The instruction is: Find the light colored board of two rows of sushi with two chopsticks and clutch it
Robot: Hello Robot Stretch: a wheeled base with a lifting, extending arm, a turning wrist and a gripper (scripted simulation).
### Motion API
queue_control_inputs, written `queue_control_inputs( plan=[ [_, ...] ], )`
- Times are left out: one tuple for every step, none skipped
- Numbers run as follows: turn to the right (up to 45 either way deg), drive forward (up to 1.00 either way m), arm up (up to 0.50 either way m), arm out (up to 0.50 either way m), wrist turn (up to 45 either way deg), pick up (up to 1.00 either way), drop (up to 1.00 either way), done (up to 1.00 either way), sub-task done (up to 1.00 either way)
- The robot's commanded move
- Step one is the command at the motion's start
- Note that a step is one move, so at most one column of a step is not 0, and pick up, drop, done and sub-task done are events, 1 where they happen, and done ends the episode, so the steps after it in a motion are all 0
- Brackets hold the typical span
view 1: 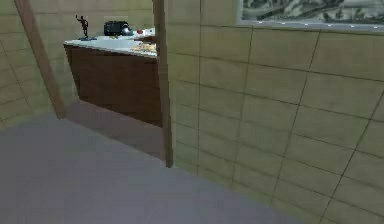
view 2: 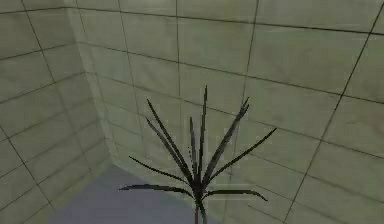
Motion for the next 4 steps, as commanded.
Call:
queue_control_inputs(
  plan=[
    [-18.0,0.00,0.00,0.00,0.0,0.00,0.00,0.00,0.00],
    [0.0,1.00,0.00,0.00,0.0,0.00,0.00,0.00,0.00],
    [-6.0,0.00,0.00,0.00,0.0,0.00,0.00,0.00,0.00],
    [0.0,0.55,0.00,0.00,0.0,0.00,0.00,0.00,0.00]
  ],
)
